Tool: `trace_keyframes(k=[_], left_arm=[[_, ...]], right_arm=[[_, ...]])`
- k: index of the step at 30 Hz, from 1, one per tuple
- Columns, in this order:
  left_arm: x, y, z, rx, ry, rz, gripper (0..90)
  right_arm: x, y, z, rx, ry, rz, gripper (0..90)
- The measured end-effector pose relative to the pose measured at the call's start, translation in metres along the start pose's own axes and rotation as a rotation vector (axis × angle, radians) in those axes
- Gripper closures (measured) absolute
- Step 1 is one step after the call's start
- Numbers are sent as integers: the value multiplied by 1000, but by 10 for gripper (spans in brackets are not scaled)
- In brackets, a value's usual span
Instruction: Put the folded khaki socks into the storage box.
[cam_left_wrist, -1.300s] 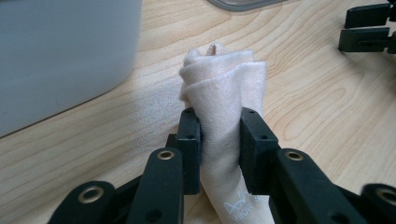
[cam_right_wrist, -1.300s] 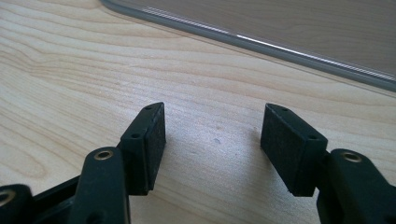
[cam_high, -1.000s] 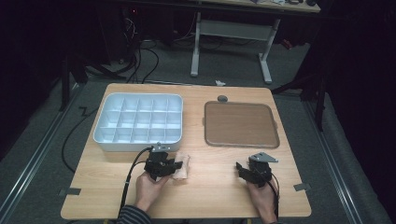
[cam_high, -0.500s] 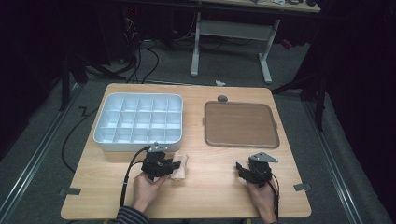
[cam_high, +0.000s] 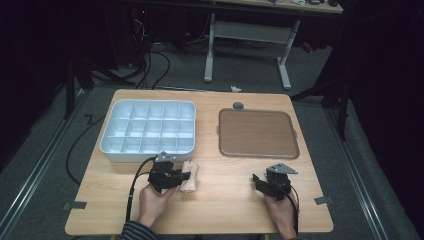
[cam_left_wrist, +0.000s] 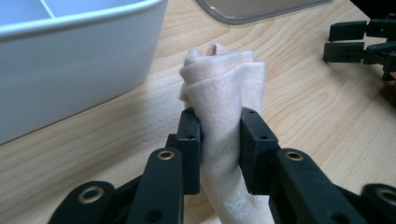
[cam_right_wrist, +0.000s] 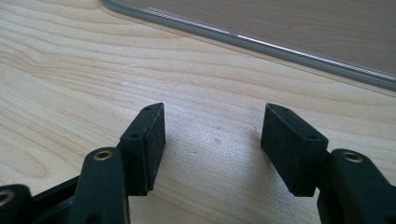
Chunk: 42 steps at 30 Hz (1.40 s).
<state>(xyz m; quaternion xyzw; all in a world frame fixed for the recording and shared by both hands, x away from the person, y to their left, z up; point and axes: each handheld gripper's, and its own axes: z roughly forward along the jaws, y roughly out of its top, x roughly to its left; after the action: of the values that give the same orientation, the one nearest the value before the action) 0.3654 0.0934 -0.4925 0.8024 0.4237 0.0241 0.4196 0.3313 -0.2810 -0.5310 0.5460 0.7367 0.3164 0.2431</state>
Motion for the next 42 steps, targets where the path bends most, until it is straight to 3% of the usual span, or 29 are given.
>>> trace_keyframes(k=[14, 19, 23, 28, 42], left_arm=[[5, 5, -16, -33, 8, -16, 724], [5, 8, -21, -32, 23, 3, 724], [8, 10, -26, -41, -14, -15, 724], [11, 11, -33, -55, -19, -25, 724], [20, 14, -47, -52, 19, -18, 724]], right_arm=[[0, 0, 0, 0, 2, 2, 401], [0, 0, 0, -1, 1, 1, 401], [0, 0, 0, 0, 1, 0, 401], [0, 0, 0, 0, 1, 0, 401], [0, 0, 0, 0, 1, -2, 398]])
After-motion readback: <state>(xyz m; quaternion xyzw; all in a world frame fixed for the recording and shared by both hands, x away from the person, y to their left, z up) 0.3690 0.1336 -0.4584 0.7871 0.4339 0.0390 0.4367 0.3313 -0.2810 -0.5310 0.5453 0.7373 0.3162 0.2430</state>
